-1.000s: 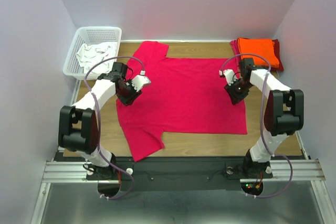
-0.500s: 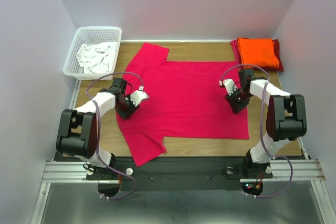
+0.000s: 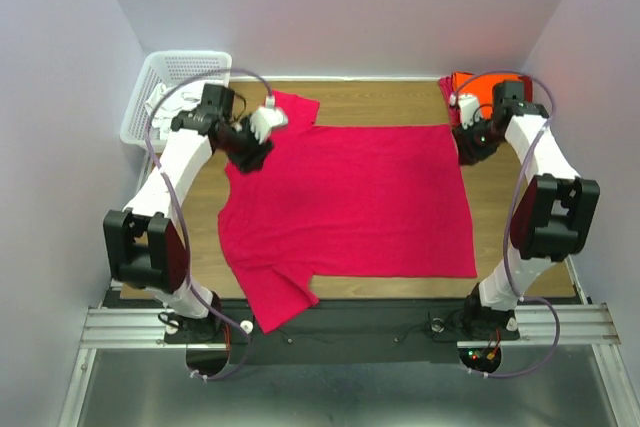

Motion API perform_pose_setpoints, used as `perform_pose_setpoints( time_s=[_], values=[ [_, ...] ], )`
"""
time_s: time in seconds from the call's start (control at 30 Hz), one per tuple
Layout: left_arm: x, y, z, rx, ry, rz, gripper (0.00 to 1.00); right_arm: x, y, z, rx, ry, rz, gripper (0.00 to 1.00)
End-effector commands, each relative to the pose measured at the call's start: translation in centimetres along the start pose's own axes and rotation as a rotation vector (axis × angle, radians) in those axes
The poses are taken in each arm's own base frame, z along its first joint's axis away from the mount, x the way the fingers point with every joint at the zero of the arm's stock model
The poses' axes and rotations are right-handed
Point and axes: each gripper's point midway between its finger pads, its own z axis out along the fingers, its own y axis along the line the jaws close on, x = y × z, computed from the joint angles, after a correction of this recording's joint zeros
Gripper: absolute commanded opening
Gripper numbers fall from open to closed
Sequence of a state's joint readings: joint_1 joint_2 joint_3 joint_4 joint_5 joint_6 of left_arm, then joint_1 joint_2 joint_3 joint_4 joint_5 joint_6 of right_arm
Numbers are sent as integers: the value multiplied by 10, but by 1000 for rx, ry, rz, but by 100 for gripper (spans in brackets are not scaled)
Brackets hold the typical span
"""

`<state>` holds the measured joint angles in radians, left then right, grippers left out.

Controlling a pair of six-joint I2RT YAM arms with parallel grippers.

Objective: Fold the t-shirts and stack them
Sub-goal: Fold the tshirt

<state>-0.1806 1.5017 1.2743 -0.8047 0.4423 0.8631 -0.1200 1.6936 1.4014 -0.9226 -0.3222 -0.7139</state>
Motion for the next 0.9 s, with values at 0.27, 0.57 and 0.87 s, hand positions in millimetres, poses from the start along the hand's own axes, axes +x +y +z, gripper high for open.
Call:
perform_pose_setpoints(
  time_s=[0.27,0.57,0.87],
  values=[
    [-164,196,16,-295,-462,-235,60,-117,-115,56,143,-301,309,37],
    [-178,276,68,-385,-551,-412,63,-128,-145,103,172,-340,414,38],
    [-166,304,108,-430,-579,-511,72,-119,-152,130,227,-322,453,45]
  ],
)
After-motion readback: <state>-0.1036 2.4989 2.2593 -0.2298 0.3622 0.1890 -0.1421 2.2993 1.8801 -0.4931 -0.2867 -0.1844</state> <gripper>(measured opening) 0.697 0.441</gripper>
